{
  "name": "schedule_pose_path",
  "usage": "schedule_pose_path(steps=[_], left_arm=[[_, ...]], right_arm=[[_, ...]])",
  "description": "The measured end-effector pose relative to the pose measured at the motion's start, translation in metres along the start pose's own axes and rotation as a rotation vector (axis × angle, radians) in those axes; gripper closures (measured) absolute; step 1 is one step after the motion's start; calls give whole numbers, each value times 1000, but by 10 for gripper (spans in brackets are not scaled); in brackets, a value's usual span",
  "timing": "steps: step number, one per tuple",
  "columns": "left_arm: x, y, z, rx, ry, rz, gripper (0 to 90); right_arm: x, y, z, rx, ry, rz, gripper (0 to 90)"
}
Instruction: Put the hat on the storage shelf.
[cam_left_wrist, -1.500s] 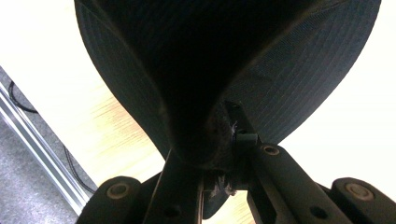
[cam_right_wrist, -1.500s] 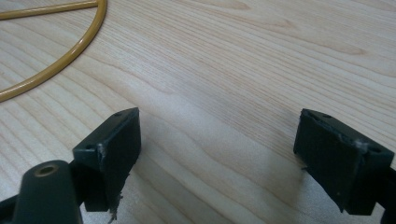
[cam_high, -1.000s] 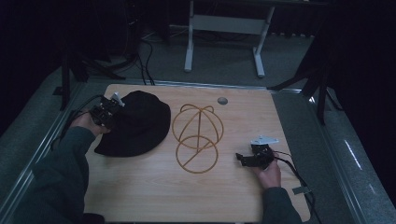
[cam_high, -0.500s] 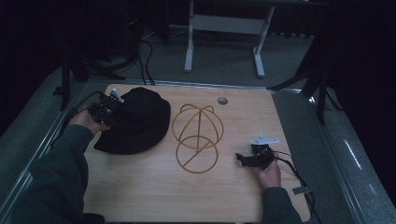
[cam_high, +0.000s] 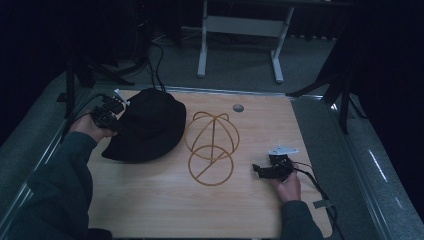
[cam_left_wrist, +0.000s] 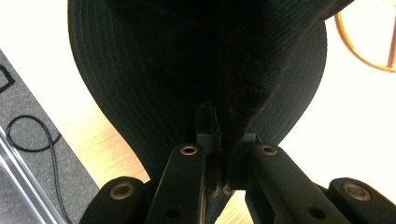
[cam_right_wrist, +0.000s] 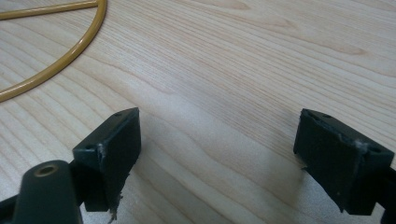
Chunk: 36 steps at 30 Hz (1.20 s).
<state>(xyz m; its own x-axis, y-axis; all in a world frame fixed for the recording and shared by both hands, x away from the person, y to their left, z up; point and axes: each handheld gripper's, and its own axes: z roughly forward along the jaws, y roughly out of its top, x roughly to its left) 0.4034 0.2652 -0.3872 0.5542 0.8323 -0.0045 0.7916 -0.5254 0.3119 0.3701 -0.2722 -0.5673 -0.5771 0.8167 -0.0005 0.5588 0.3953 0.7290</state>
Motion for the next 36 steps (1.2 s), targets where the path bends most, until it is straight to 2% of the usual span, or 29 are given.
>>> schedule_pose_path(steps=[5, 11, 23, 27, 36], left_arm=[[-2, 1, -4, -23, -15, 5, 877], [-1, 0, -13, -62, -60, 5, 877], [1, -5, -43, -133, -73, 18, 877], [1, -8, -53, -155, -75, 46, 877], [4, -10, -71, -201, -102, 66, 876]], right_arm=[[0, 0, 0, 0, 0, 0, 148], [0, 0, 0, -1, 1, 1, 148], [0, 0, 0, 0, 0, 1, 148], [0, 0, 0, 0, 0, 0, 148], [0, 0, 0, 0, 1, 0, 148]])
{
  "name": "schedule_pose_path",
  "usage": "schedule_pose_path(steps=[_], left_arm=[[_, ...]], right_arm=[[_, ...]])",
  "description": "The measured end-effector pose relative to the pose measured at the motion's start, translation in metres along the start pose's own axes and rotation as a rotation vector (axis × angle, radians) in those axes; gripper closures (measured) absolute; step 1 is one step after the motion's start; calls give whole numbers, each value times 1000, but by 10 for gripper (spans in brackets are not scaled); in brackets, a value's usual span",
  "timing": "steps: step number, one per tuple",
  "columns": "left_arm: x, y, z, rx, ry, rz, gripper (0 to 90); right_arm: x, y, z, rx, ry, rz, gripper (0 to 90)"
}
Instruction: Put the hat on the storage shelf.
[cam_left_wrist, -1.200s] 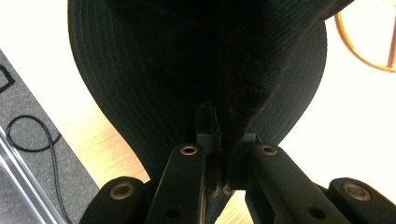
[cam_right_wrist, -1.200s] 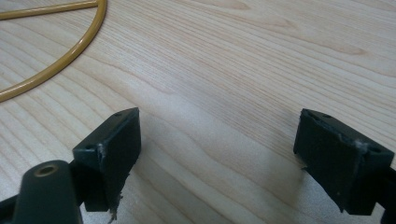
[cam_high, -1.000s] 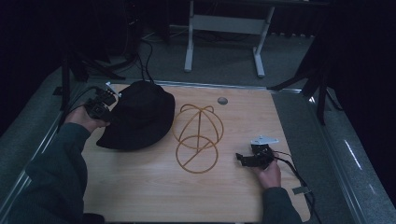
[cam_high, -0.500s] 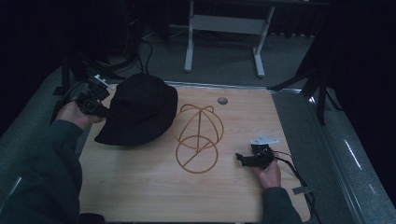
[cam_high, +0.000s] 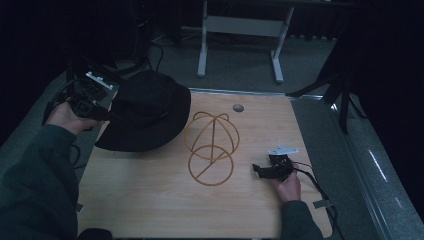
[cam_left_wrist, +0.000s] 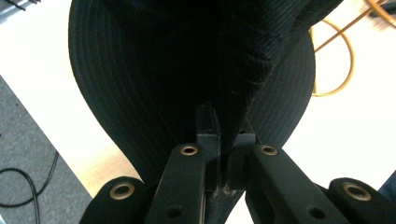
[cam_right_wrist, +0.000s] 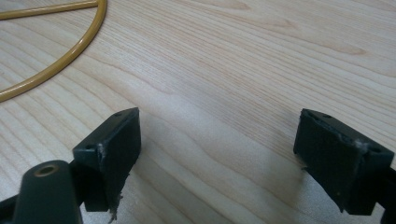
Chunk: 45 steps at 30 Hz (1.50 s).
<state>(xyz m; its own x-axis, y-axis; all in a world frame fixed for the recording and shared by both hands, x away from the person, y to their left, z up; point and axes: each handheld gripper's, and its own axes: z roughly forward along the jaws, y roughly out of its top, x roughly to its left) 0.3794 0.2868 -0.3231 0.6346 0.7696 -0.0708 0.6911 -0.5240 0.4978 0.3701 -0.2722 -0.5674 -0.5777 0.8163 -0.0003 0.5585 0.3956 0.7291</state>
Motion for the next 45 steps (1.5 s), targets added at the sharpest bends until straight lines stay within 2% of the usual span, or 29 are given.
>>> schedule_pose_path(steps=[4, 16, 28, 39, 45], left_arm=[[2, 1, -9, -49, -26, 12, 876], [6, 1, -32, -132, -66, 24, 876], [2, 2, -48, -163, -101, 56, 876], [-7, 10, -56, -191, -147, 94, 876], [-11, 14, -60, -201, -157, 104, 876]], right_arm=[[0, 0, 0, 0, 0, 0, 148], [0, 0, 0, 0, 0, 0, 148], [0, 0, 0, 0, 0, 0, 148], [0, 0, 0, 0, 0, 0, 148], [0, 0, 0, 0, 0, 0, 148]])
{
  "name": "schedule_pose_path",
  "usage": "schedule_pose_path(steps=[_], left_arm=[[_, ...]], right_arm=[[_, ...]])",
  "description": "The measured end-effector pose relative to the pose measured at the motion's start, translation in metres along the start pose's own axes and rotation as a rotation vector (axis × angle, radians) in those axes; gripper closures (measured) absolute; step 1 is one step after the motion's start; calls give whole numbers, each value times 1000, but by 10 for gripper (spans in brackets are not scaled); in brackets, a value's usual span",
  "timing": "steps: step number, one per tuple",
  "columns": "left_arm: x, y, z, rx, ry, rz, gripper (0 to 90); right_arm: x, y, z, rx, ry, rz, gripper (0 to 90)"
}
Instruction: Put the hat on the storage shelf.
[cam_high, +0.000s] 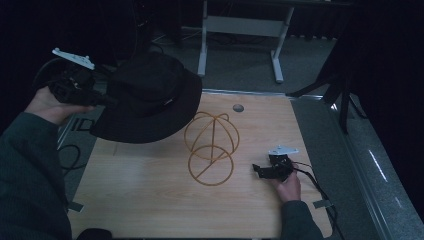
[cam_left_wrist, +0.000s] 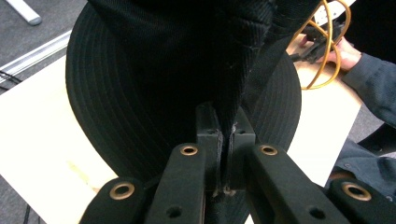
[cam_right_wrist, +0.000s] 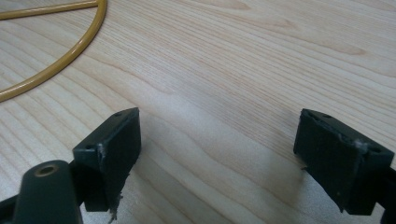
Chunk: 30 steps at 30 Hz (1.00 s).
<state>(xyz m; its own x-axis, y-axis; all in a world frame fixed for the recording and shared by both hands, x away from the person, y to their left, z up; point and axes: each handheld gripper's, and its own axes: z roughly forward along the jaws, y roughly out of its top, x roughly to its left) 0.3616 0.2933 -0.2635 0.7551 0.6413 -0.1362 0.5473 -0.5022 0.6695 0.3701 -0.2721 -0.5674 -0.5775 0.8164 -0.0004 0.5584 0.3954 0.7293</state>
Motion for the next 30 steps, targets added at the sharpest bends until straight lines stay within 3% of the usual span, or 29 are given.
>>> schedule_pose_path(steps=[21, 30], left_arm=[[-10, 21, -7, -44, -18, 22, 877], [-18, 37, 1, -65, -83, 45, 877]], right_arm=[[0, 0, 0, 1, 0, 0, 148], [0, 0, 0, 0, 0, 0, 148]])
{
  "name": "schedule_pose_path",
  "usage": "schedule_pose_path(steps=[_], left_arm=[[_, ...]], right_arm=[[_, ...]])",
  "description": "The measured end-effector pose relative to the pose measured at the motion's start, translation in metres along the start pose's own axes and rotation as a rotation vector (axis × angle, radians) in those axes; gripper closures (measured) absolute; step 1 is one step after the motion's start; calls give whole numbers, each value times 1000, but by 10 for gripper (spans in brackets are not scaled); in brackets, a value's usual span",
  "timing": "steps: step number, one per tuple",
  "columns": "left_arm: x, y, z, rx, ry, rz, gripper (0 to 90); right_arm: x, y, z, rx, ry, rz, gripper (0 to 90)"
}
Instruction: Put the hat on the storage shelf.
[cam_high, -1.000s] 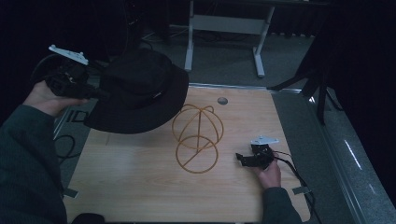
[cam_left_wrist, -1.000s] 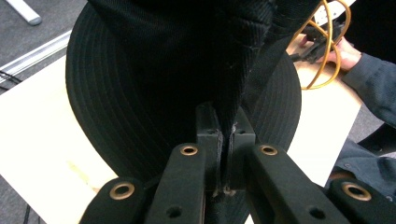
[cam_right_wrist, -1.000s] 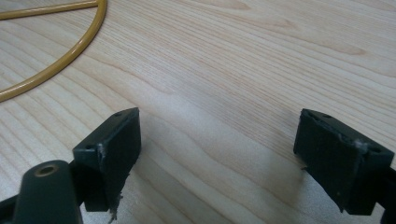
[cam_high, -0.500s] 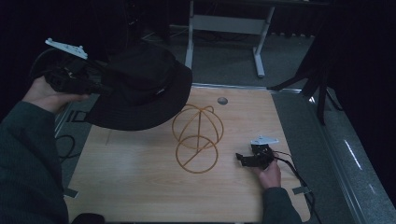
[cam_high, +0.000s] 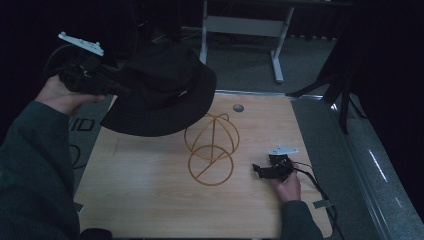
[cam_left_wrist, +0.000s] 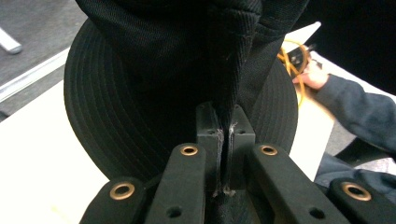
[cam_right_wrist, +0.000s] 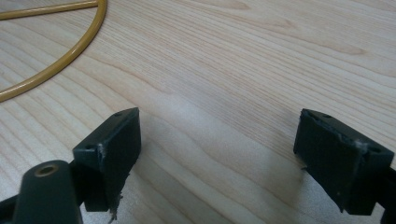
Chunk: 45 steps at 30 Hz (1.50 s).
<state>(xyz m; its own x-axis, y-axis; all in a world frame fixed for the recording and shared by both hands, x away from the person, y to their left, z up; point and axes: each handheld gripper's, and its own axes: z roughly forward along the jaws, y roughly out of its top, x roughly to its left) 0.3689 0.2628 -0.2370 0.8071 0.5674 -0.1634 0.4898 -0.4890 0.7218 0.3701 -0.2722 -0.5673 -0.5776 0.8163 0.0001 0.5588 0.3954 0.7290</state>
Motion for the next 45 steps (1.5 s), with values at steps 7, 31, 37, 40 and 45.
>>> schedule_pose_path(steps=[7, 31, 37, 40, 45], left_arm=[[-3, 3, 9, 3, -56, 20, 877], [-18, 9, 25, 54, -91, 80, 876], [-22, 11, 32, 66, -100, 90, 875], [-25, 13, 36, 79, -105, 104, 874], [-29, 15, 42, 94, -109, 121, 874]], right_arm=[[0, 0, 0, 0, 0, 0, 148], [0, 0, 0, 0, 0, -1, 148], [0, 0, 0, 0, 0, 0, 148], [0, 0, 0, 0, 0, 0, 148], [0, 0, 0, 0, 0, -1, 148]])
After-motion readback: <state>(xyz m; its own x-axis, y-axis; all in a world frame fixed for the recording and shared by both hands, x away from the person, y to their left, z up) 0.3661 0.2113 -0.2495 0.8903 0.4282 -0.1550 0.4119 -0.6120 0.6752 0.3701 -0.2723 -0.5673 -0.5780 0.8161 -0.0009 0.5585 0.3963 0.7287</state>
